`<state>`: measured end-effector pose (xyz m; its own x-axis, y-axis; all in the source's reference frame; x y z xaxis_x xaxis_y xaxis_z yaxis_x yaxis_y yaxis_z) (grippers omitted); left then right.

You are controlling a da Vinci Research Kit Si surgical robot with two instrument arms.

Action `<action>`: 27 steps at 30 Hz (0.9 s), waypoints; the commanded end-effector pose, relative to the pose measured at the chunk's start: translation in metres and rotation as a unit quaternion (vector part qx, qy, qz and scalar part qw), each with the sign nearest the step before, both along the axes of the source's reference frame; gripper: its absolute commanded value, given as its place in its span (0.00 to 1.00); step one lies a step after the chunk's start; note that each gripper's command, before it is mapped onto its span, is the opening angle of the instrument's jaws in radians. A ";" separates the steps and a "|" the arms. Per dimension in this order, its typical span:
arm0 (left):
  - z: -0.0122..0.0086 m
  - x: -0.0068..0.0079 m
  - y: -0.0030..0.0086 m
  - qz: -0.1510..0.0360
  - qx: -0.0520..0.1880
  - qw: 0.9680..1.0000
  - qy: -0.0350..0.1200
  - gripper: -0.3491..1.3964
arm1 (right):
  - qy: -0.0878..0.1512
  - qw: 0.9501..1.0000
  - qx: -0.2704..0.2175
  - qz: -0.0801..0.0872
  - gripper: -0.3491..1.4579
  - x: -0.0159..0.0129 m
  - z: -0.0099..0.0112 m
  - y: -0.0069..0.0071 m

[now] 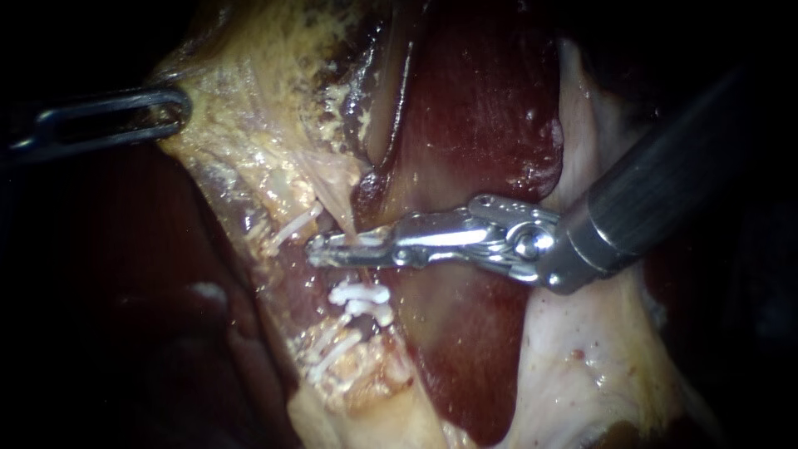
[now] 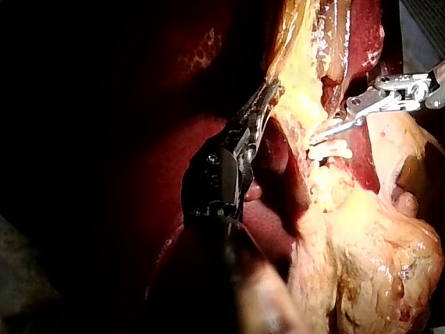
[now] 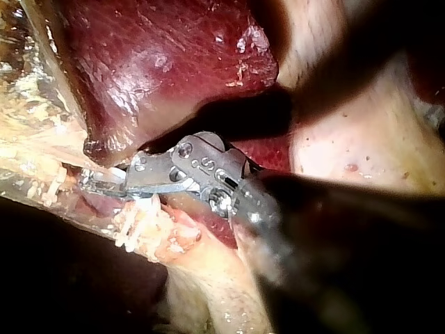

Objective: Going back third clip right tube

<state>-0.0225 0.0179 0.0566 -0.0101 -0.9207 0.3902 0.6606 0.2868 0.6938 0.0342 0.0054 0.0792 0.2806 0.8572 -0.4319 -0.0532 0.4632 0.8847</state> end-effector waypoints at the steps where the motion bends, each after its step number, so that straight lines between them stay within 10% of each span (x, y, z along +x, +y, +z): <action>1: 0.0000 0.0000 0.0000 0.000 0.000 1.000 0.000 0.00 | 0.000 1.000 0.000 -0.001 0.00 -0.0001 -0.0001 0.0000; 5: -0.0001 0.0000 -0.0001 -0.001 0.000 1.000 0.001 0.00 | -0.004 1.000 -0.002 -0.002 0.03 -0.0003 -0.0006 -0.0004; 11: 0.0000 -0.0001 -0.0003 -0.001 -0.001 1.000 0.001 0.00 | -0.003 1.000 -0.014 -0.004 0.47 0.0002 -0.0012 -0.0007; 27: -0.0003 -0.0005 -0.0007 0.003 0.001 1.000 -0.004 0.00 | 0.008 0.993 -0.115 -0.007 0.52 -0.0006 -0.0014 -0.0007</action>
<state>-0.0229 0.0171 0.0564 -0.0080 -0.9216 0.3880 0.6540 0.2888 0.6992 0.0334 0.0046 0.0779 0.2834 0.7312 -0.6205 -0.0333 0.6541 0.7557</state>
